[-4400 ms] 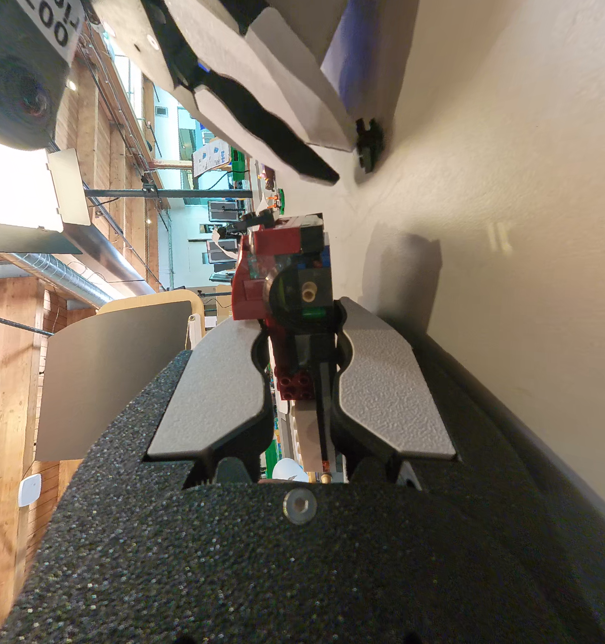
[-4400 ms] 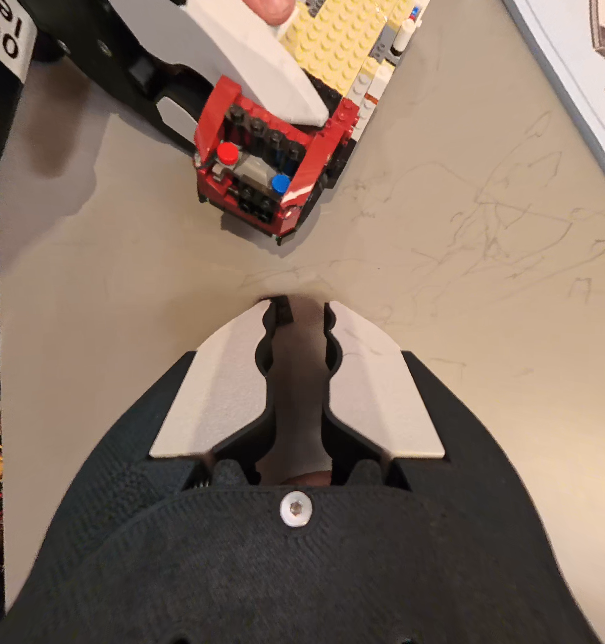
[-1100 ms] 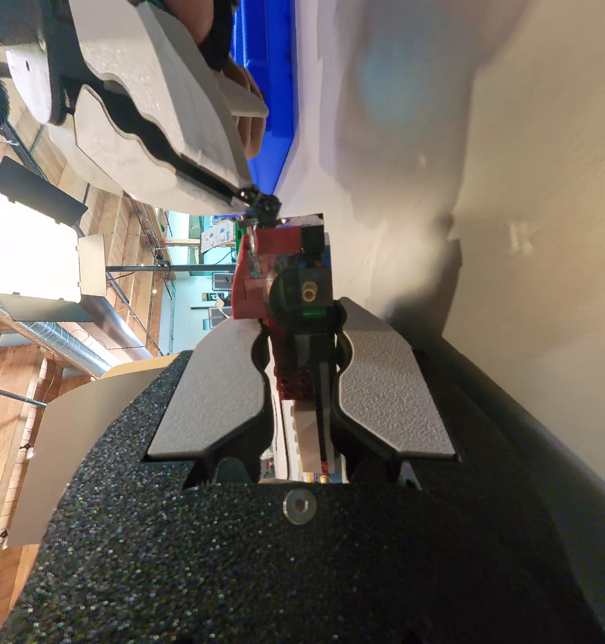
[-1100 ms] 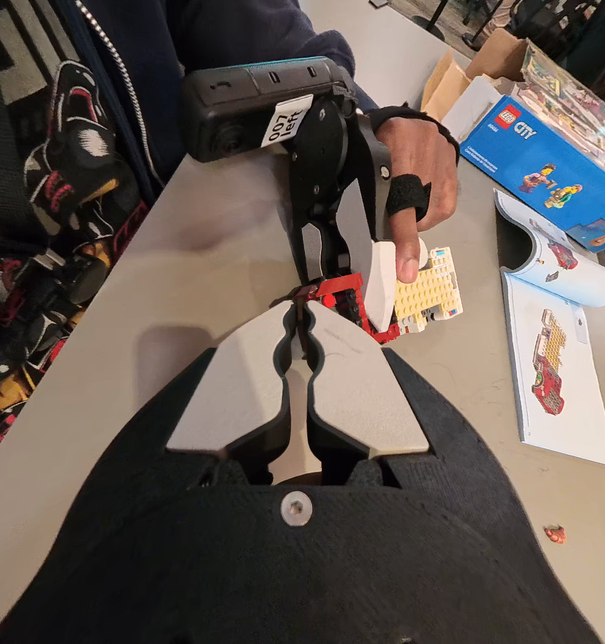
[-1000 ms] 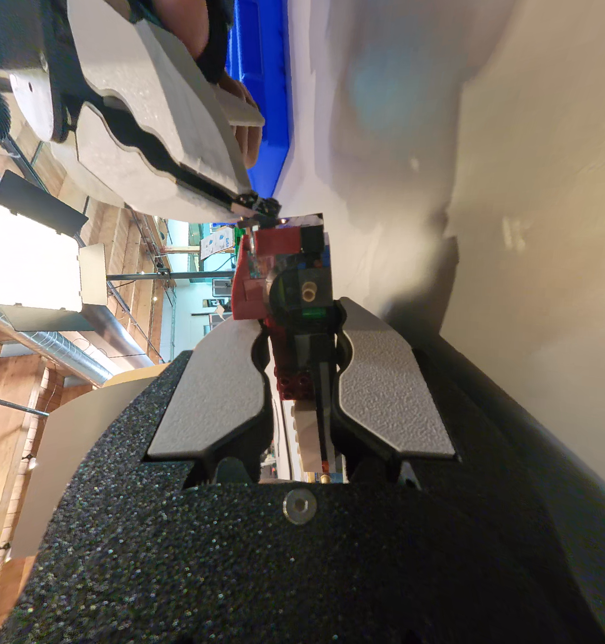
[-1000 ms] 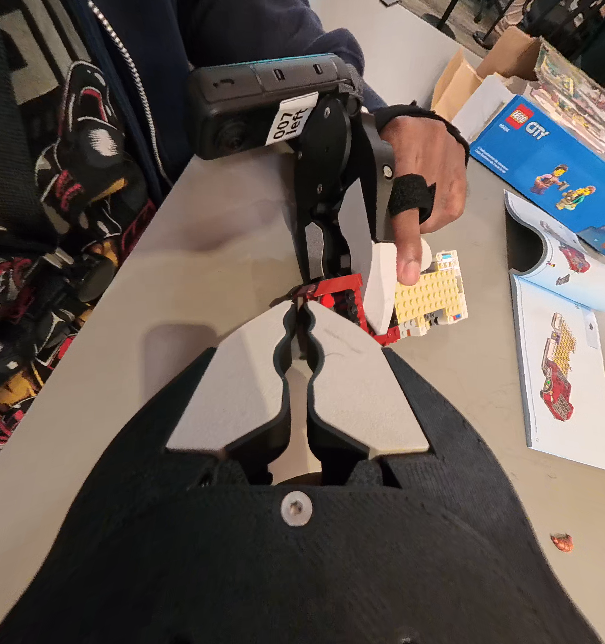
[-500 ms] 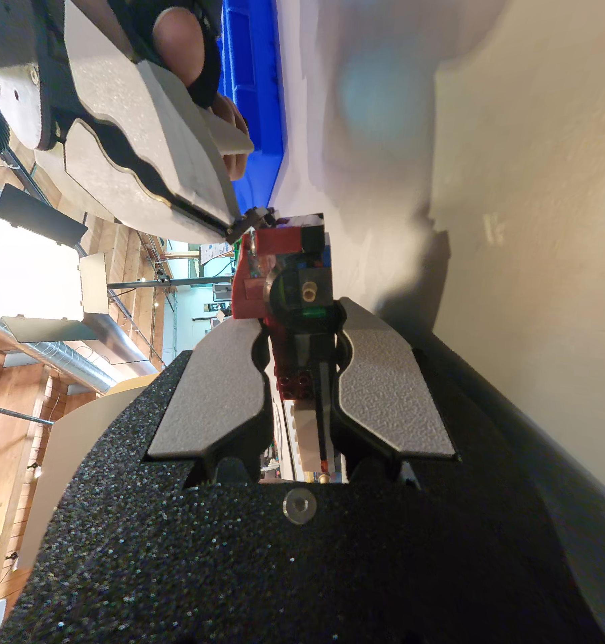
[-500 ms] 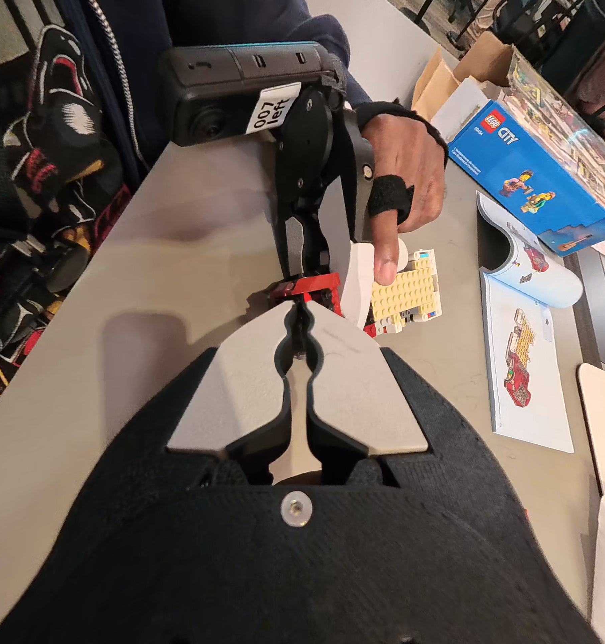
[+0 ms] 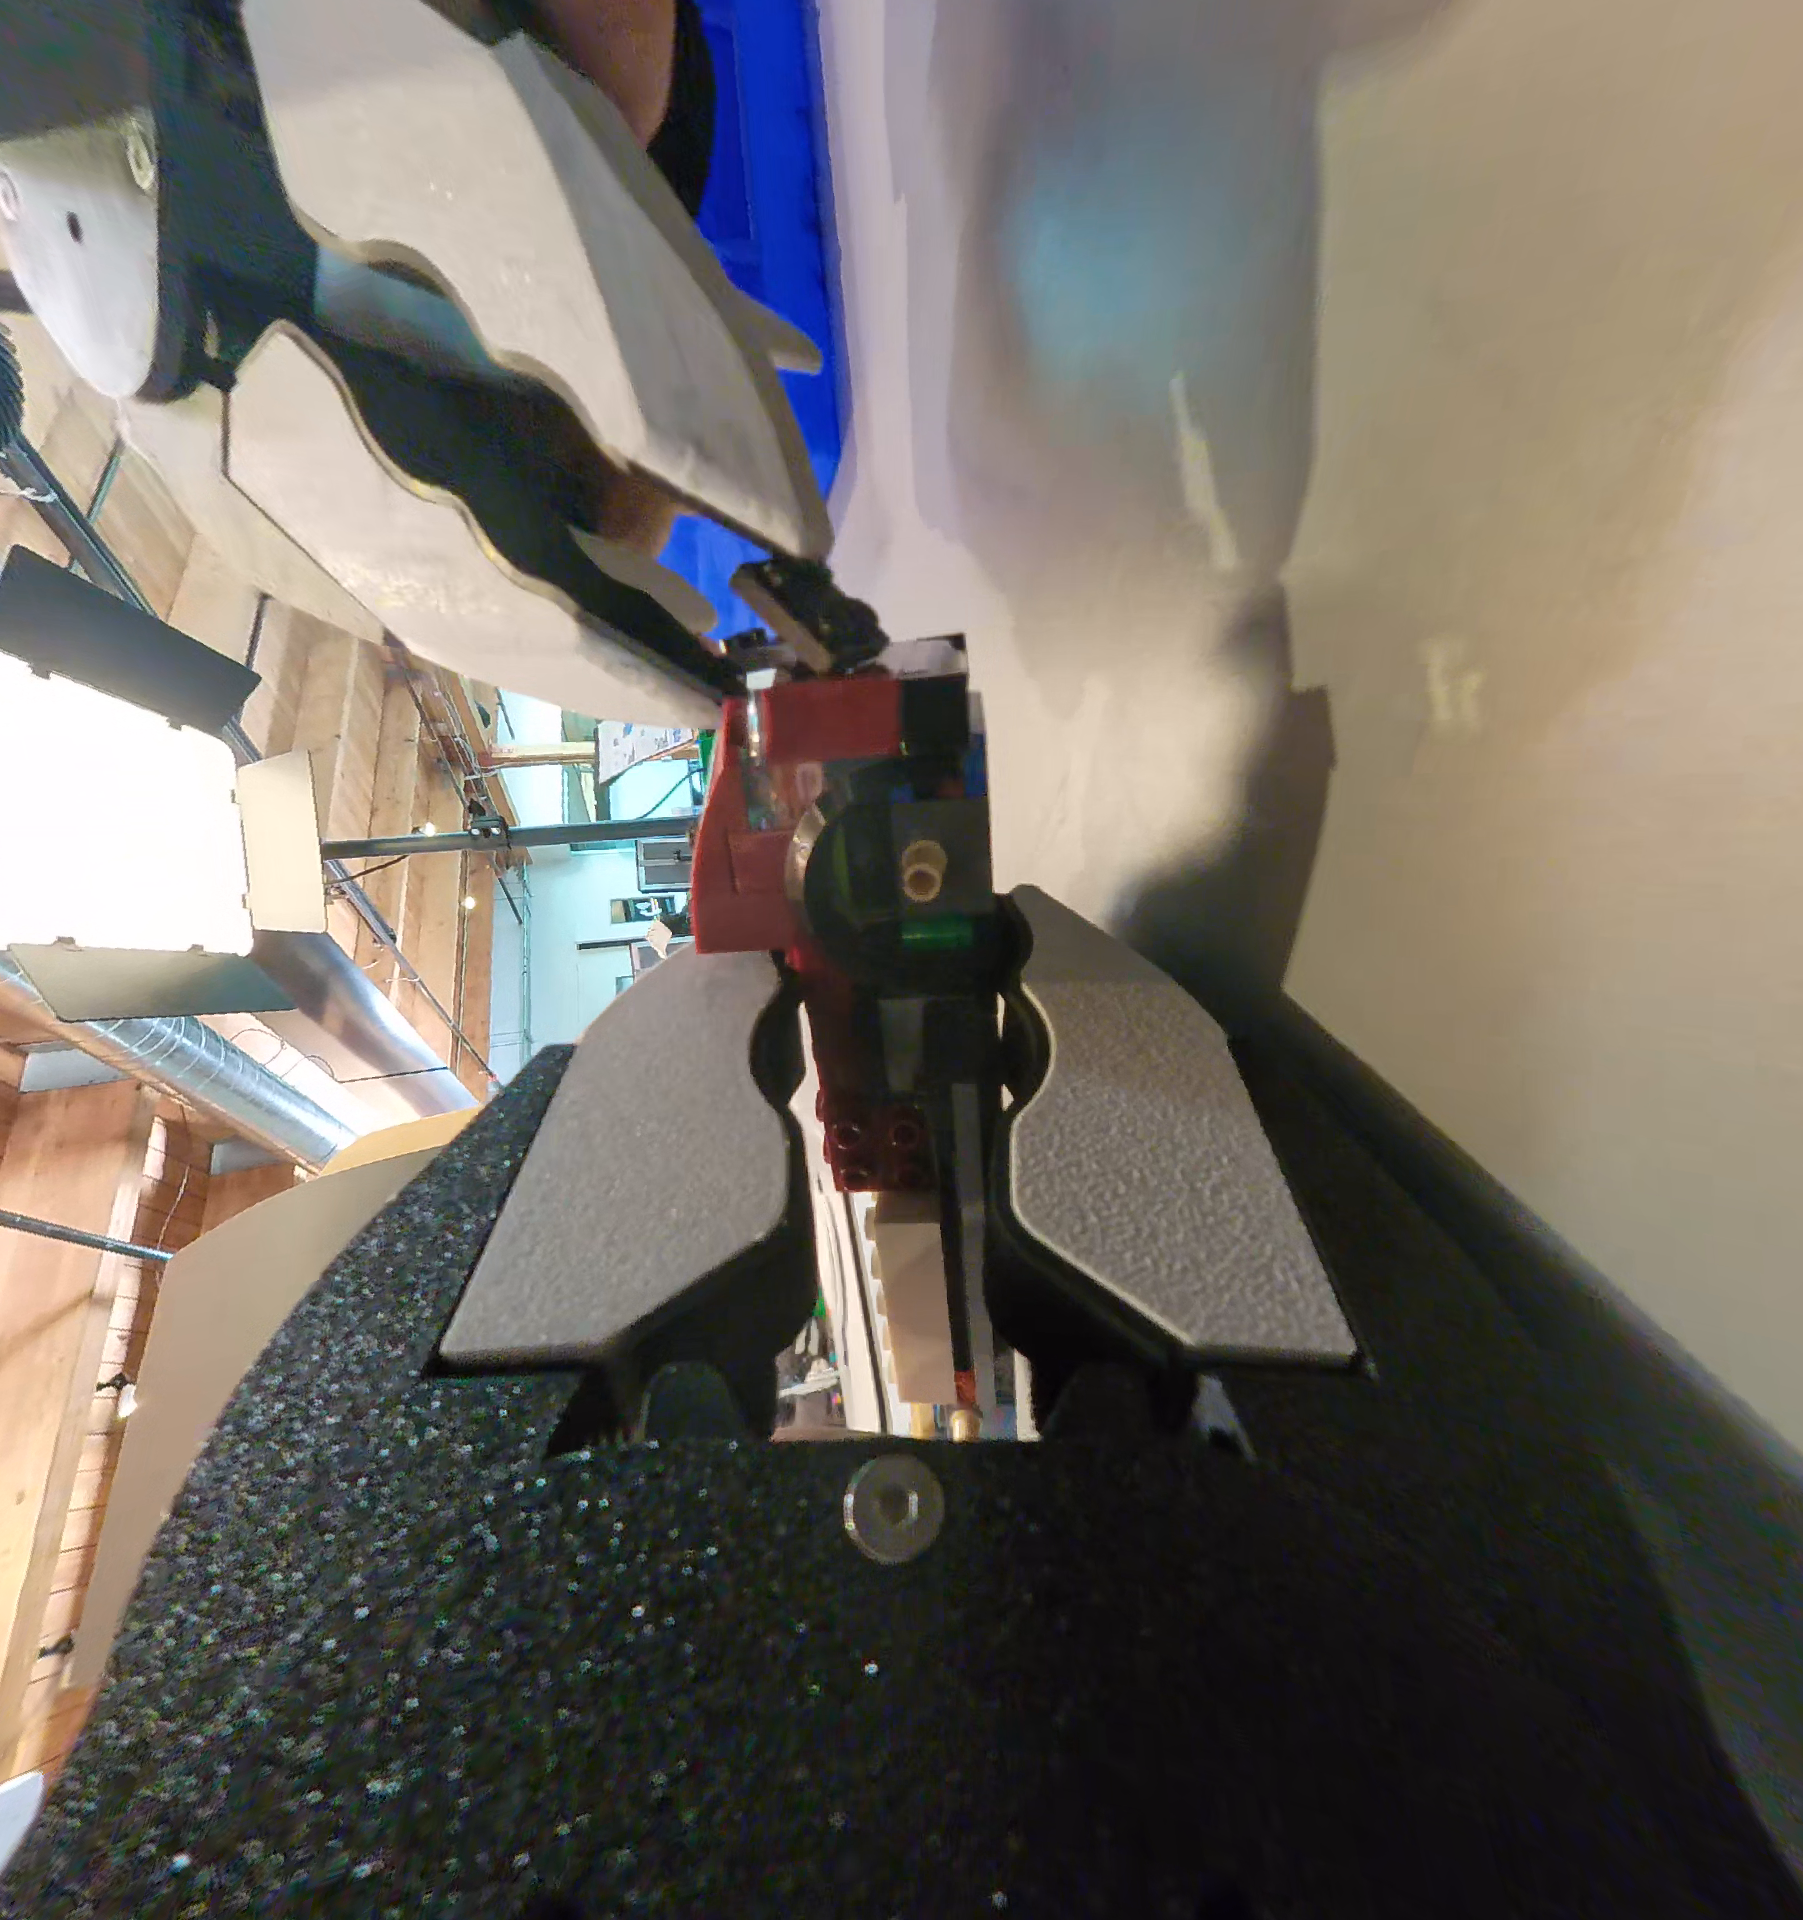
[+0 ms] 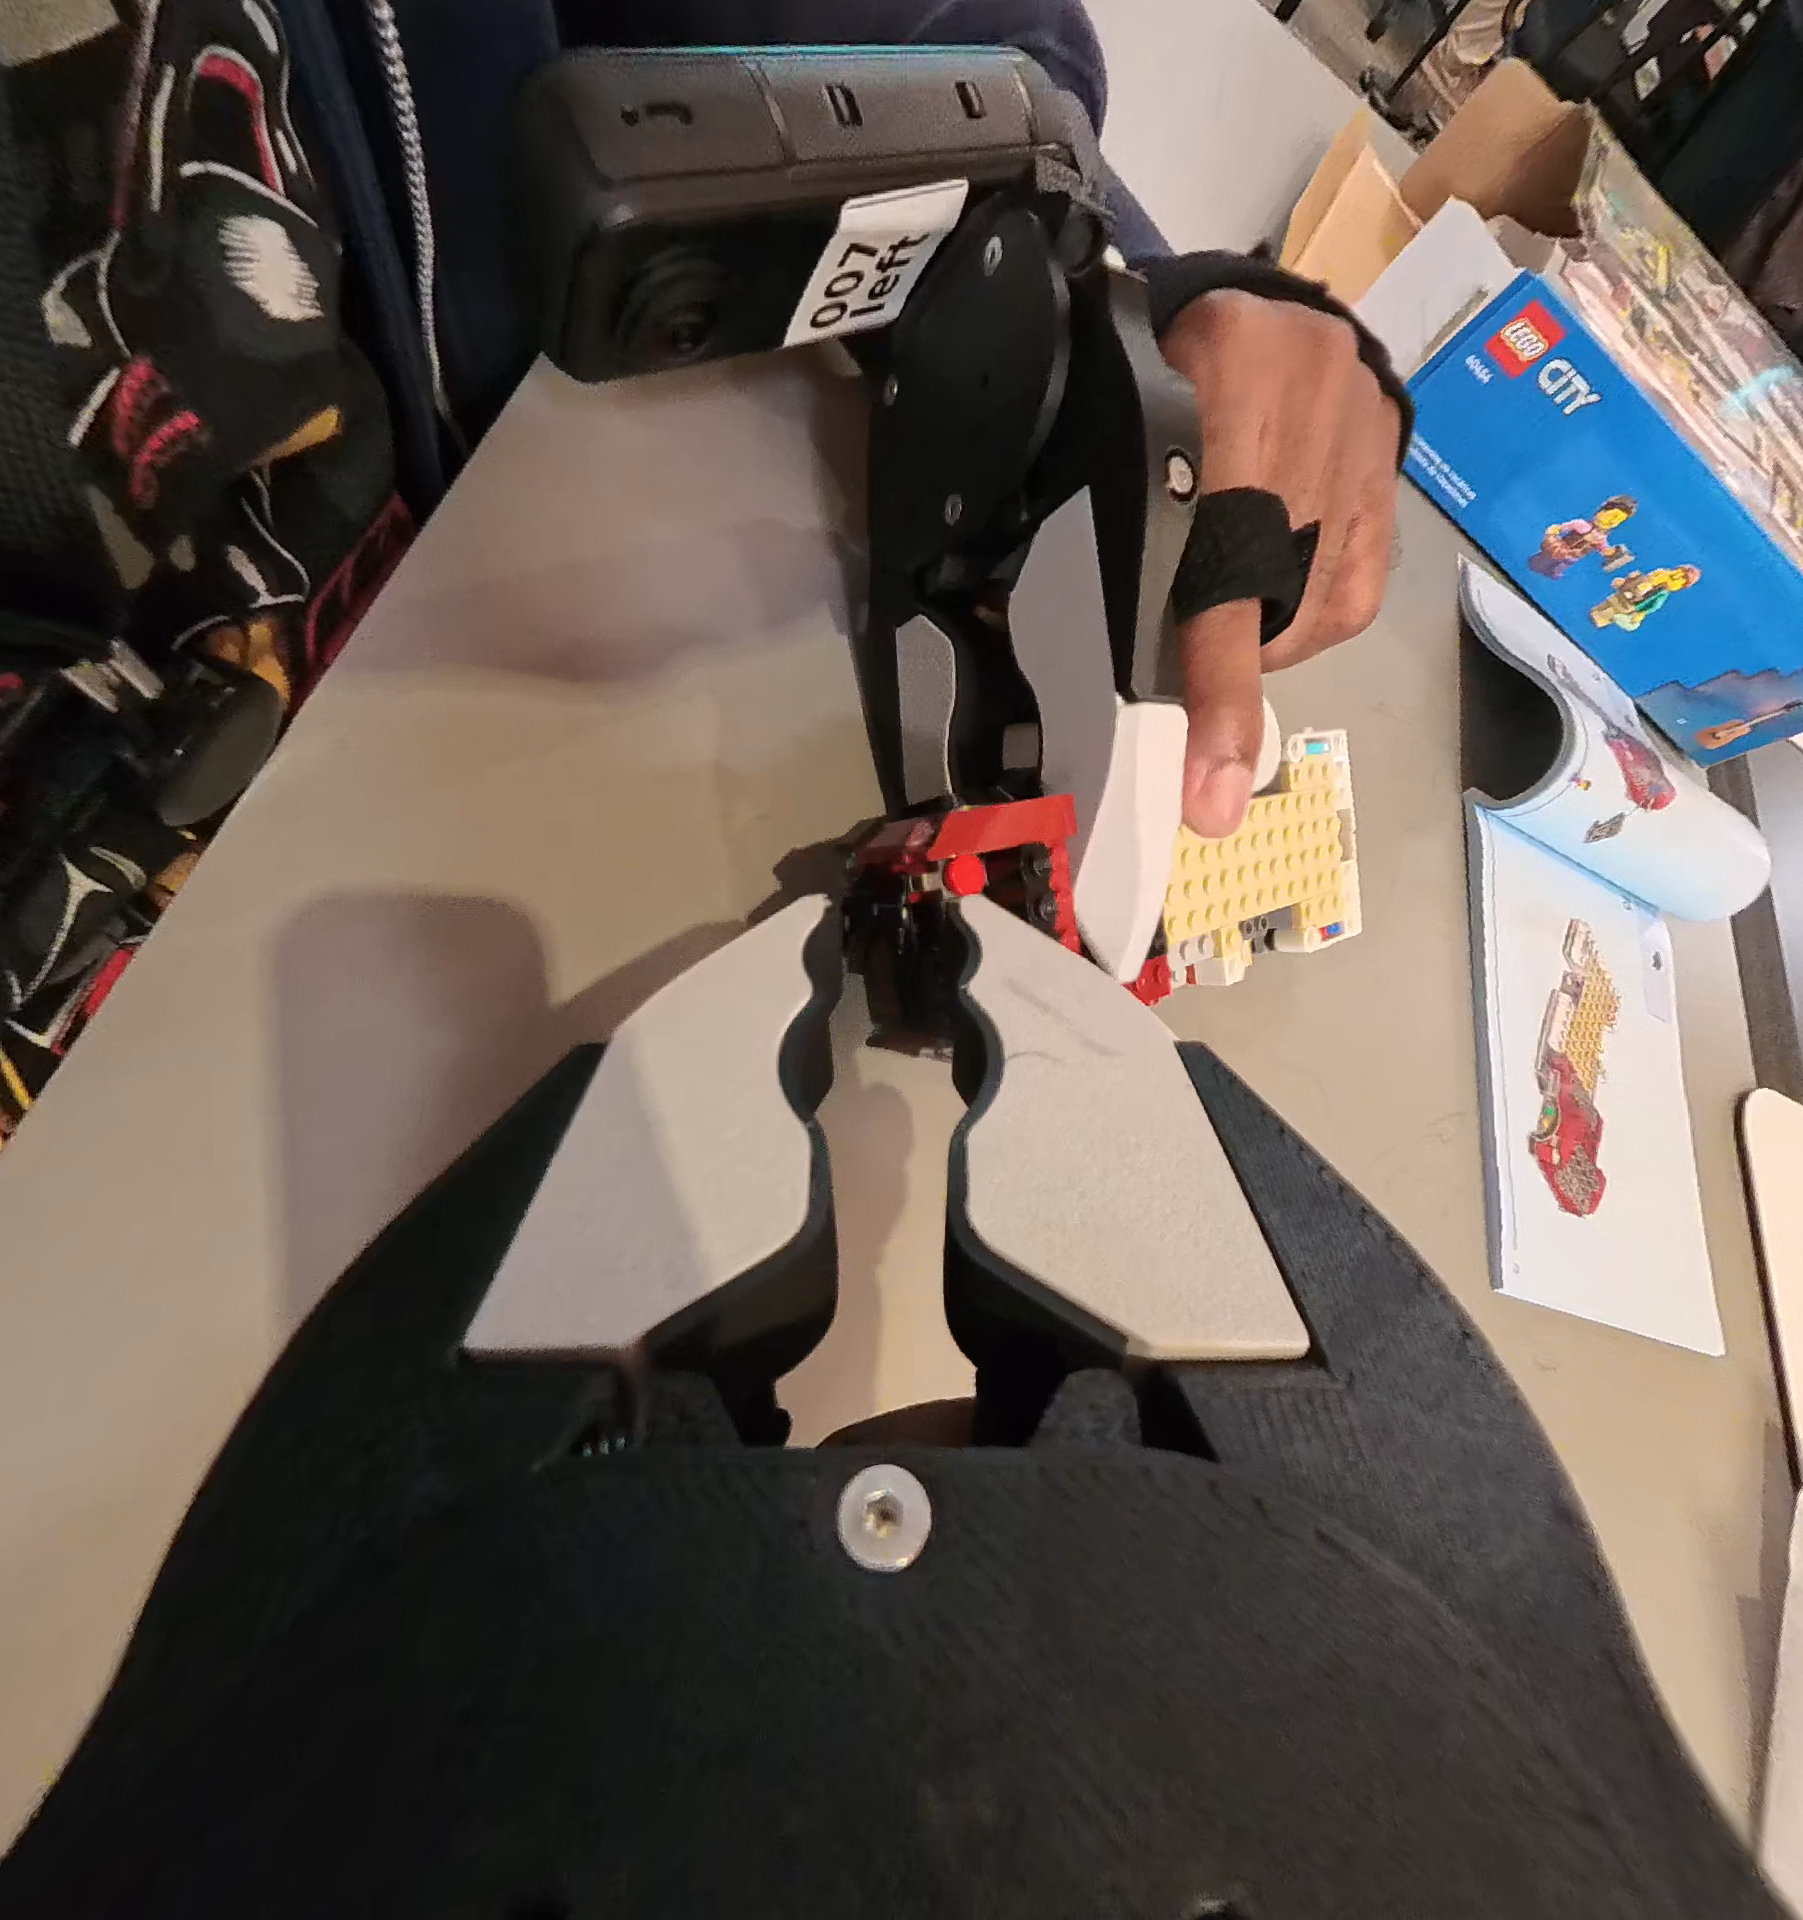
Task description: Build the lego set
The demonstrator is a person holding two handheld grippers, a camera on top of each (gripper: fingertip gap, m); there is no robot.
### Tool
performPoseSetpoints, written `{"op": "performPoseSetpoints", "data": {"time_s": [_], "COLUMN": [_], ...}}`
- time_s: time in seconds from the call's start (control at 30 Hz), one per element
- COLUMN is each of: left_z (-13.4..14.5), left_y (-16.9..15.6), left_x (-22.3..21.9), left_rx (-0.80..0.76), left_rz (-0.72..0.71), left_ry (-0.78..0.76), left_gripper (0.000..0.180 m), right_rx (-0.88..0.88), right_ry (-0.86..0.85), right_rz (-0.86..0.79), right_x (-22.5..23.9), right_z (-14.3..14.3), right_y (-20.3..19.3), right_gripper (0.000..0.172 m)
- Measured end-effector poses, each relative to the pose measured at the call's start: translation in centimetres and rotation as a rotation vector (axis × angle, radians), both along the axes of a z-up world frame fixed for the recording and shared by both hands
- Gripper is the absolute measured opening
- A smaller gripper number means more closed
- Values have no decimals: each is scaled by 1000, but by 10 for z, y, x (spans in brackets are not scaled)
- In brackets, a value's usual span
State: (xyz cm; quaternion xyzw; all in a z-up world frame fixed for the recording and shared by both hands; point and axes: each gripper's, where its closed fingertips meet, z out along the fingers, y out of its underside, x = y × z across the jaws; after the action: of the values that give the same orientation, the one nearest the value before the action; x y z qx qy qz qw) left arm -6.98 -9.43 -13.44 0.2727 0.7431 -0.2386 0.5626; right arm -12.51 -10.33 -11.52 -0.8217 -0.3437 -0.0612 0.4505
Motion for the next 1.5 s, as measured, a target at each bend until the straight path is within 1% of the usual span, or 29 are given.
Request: {"op": "performPoseSetpoints", "data": {"time_s": [0.1,0.23,0.4,0.5,0.7,0.77,0.83,0.97,1.1,1.5], "left_z": [-2,-2,-4,-6,-6,-7,-6,-5,-5,0], "left_y": [1,1,1,1,2,2,3,4,4,4], "left_x": [1,0,0,0,1,2,2,2,2,3], "left_rx": [3,5,21,31,39,42,33,30,35,83], "left_rz": [3,3,2,6,16,20,23,25,29,46], "left_ry": [7,4,11,10,3,4,9,11,12,-73], "left_gripper": [35,35,34,34,34,34,34,35,35,34], "right_rx": [41,32,11,-8,-35,-23,-6,1,-4,-48], "right_ry": [-23,-17,-61,-114,-242,-257,-261,-285,-347,-520], "right_rz": [-18,-18,-12,-17,-54,-55,-57,-55,-43,-60], "right_x": [3,3,2,3,5,5,5,4,3,4], "right_z": [6,6,3,1,-10,-10,-8,-7,-8,-7], "right_y": [3,2,1,0,0,0,0,-1,-1,-2], "right_gripper": [8,8,8,9,19,19,12,10,7,6]}}
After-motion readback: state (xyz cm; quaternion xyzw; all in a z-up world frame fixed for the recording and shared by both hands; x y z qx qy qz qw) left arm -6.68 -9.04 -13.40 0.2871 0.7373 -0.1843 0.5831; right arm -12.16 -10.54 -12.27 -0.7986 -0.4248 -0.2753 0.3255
